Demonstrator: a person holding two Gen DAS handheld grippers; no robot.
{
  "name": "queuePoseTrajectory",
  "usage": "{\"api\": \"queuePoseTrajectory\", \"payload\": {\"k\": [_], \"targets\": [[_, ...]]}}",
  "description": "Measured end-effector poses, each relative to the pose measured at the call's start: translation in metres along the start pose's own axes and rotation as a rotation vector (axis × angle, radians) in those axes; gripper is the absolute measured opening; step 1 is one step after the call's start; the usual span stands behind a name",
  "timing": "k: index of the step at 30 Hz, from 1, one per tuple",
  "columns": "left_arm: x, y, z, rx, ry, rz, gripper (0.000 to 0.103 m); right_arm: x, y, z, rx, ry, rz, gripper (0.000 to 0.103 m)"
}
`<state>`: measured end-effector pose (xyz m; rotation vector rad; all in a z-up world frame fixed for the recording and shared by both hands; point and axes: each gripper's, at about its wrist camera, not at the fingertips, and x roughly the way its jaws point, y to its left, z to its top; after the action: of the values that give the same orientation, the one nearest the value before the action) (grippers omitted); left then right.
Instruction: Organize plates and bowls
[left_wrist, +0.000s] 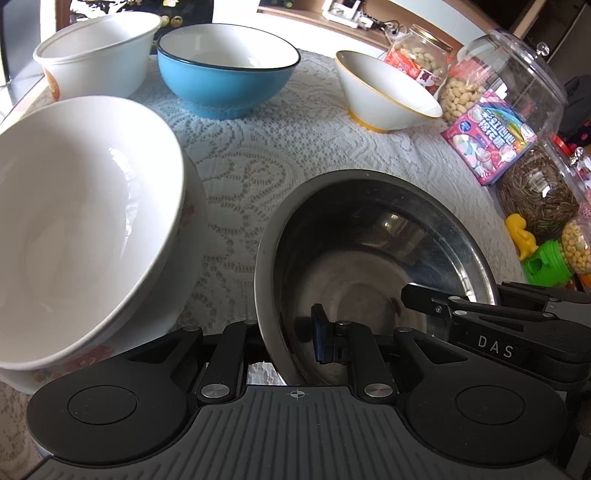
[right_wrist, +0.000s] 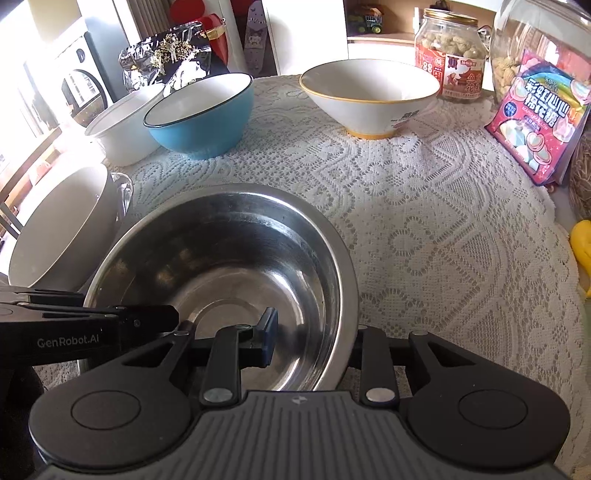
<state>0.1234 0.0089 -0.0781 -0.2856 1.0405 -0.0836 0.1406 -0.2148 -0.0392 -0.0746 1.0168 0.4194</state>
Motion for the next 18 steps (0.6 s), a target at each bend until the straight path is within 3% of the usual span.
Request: {"api": "queuePoseTrajectory", "payload": {"k": [3,6,18], "targets": [[-0.004,-0.009,-0.004,0.077,0.002,0.014,0.017,-0.011,0.001,0.0,0.01,-0.02,-0.018,0.026],[-0.018,-0.009,-0.006,0.08,-0.013,-0.017,0.017,-0.026,0.004,0.003,0.022,-0.054,-0.031,0.026],[-0.135,0.011,-0.012,0.081,-0.303,-0.019,0.017,-0.118,0.08,0.027,-0.101,-0.279,-0.015,0.026]]}}
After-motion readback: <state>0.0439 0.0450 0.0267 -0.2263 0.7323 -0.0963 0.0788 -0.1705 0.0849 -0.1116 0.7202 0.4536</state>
